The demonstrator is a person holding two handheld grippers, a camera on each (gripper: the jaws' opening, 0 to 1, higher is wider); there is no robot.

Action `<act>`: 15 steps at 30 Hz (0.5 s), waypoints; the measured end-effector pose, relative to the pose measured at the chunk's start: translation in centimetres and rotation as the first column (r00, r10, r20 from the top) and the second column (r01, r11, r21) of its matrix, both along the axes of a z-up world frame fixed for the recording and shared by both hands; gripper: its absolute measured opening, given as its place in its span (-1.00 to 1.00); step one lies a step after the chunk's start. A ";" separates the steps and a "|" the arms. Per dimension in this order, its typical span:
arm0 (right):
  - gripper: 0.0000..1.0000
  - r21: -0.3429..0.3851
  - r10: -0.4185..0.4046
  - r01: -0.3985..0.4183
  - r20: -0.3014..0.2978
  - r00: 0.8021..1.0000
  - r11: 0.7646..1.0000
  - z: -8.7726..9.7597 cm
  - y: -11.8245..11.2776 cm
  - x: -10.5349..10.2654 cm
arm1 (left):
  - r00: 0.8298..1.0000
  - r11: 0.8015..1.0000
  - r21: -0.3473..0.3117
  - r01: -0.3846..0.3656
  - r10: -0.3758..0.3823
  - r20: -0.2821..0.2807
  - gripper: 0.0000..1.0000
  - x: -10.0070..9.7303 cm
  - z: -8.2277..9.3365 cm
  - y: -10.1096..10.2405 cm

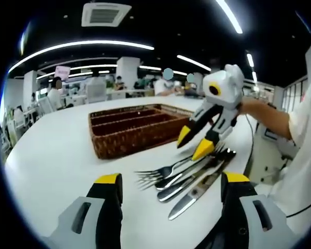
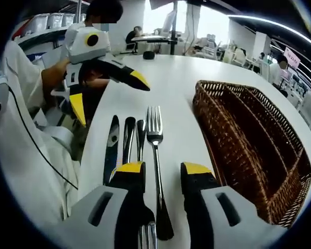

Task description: Arrange the knives, forks, and spoons in their matching storage slots by inserting each utensil handle-first until every utensil is classified and aligned in the correct compartment

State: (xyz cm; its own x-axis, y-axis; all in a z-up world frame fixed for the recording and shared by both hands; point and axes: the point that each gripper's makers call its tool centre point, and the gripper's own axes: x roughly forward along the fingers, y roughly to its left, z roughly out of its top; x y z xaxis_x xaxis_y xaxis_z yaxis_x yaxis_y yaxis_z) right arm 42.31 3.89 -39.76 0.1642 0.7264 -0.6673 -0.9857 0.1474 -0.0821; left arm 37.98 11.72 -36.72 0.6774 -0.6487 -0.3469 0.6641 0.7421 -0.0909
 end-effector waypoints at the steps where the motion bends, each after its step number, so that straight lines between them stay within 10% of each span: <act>1: -0.46 -0.001 0.001 -0.001 -0.001 1.000 1.000 0.0 0.0 0.0 | 1.000 1.000 -0.001 0.000 0.000 0.004 0.57 0.0 0.0 0.0; 15: -0.55 -0.030 0.029 -0.029 -0.017 0.999 0.999 -0.6 1.2 0.0 | 1.000 1.000 0.001 0.005 -0.005 -0.011 0.56 0.0 -0.7 -0.1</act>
